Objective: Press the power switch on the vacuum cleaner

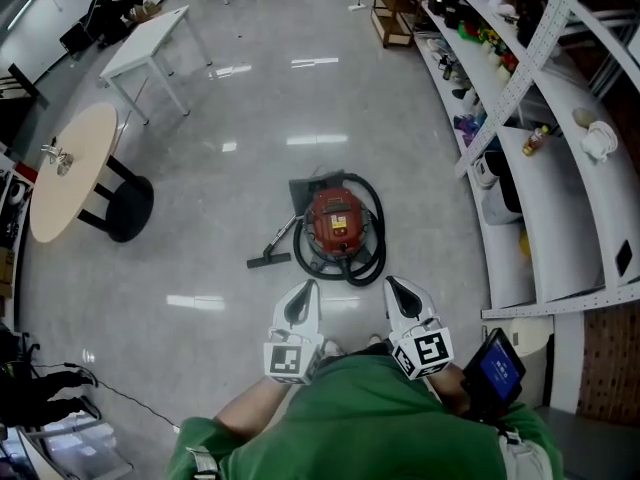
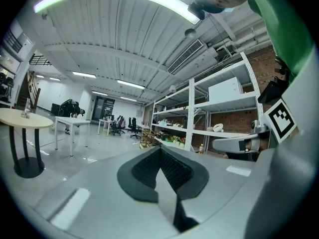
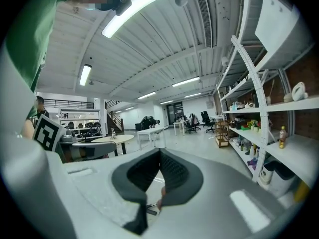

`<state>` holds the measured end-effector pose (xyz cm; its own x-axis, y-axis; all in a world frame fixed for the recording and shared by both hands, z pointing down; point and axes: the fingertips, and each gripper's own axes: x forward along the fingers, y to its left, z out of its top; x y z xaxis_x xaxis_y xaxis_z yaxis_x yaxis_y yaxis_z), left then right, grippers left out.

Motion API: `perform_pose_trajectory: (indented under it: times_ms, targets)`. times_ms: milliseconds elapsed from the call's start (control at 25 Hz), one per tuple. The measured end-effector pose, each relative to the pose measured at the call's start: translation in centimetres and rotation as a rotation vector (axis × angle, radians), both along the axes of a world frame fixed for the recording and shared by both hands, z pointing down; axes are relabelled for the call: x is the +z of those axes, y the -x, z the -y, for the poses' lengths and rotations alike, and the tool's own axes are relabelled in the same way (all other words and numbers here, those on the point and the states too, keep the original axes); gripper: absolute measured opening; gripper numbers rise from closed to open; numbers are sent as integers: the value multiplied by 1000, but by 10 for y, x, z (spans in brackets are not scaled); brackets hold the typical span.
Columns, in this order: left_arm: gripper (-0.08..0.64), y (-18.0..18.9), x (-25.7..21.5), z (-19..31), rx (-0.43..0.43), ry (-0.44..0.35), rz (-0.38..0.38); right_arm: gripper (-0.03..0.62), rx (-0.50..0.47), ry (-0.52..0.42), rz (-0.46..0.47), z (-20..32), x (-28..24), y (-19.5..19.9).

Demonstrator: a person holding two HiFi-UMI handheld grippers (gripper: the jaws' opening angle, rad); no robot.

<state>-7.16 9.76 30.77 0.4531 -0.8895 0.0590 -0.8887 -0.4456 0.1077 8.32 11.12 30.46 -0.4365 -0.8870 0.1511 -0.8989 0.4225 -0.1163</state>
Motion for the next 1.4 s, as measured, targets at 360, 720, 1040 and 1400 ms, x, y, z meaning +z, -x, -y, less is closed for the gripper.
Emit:
perform_pose_trajectory:
  times_ms: [360,720,1040,1400]
  targets:
    - [8,-33,-6,-12,-8,10,11,2,-19,11,15,-12,-9,-30]
    - [8,-51,-7,-23,23,-5,9,3,-9,10,11,-25,-8,-39]
    - [8,-58,-5,-32,44,14,16,3,-7,29,16,-37,-5,-39]
    - [8,-55,2,-34,48,29,14,2,-6,37,2,-38,-2,-36]
